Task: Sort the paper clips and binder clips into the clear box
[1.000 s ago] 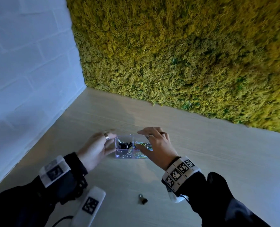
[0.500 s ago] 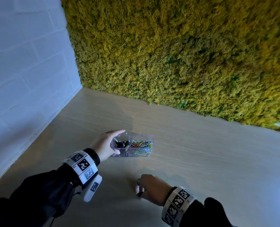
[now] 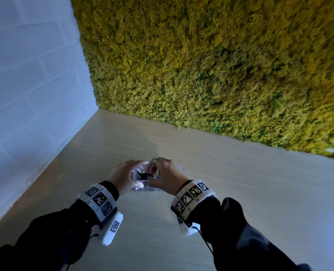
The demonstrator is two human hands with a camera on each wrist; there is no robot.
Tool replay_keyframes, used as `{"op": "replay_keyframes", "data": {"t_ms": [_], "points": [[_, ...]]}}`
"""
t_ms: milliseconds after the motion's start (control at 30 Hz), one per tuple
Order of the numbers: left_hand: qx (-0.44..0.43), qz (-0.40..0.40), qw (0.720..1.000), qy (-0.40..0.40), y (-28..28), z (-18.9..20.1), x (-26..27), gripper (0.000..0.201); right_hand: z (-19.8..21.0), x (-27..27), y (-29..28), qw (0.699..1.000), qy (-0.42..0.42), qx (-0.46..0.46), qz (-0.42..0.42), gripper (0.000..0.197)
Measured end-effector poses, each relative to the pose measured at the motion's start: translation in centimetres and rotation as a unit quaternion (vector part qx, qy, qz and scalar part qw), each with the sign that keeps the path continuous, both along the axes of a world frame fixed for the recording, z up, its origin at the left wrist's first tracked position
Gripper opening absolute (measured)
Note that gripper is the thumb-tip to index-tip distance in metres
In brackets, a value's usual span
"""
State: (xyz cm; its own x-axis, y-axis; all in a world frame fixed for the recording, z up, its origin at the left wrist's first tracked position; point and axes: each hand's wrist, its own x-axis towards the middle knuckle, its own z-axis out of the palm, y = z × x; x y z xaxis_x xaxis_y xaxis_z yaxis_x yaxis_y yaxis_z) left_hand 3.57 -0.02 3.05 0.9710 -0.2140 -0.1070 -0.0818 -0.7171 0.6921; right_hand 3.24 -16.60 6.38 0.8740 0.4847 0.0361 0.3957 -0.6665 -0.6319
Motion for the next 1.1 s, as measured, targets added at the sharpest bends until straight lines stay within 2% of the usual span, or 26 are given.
{"op": "replay_keyframes", "data": {"t_ms": [100, 200, 300, 400, 567, 667, 900, 1100], "points": [[0.009, 0.010, 1.000, -0.007, -0.1, -0.1, 0.2, 0.069, -0.5, 0.5, 0.4, 0.995, -0.052, -0.088, -0.002, 0.024], [0.007, -0.012, 1.000, -0.026, 0.3, -0.6, 0.2, 0.075, -0.5, 0.4, -0.6, 0.992, -0.086, -0.059, -0.065, 0.041], [0.005, -0.019, 0.999, -0.030, 0.5, -0.6, 0.2, 0.078, -0.7, 0.1, -3.0, 0.989, -0.030, -0.103, -0.101, 0.061], [0.010, -0.020, 1.000, -0.017, 0.4, -0.2, -0.1, 0.069, -1.3, -0.2, -5.5, 0.979, 0.030, -0.183, -0.088, 0.067], [0.011, -0.049, 0.999, -0.002, -1.1, 0.5, 0.0, 0.068, -1.9, -1.1, -7.7, 0.985, 0.056, -0.116, -0.112, 0.059], [0.011, -0.064, 0.998, 0.011, -3.0, 0.7, -0.1, 0.068, -1.9, -1.9, -9.3, 0.983, 0.053, -0.110, -0.134, 0.059], [-0.014, -0.077, 0.997, -0.016, -6.8, -0.1, 0.1, 0.069, -1.9, -3.5, -13.1, 0.980, 0.047, -0.088, -0.170, 0.057], [-0.034, -0.085, 0.996, -0.003, -7.7, 0.2, 0.1, 0.089, -2.0, -4.0, -14.5, 0.974, 0.054, -0.086, -0.204, 0.074]]}}
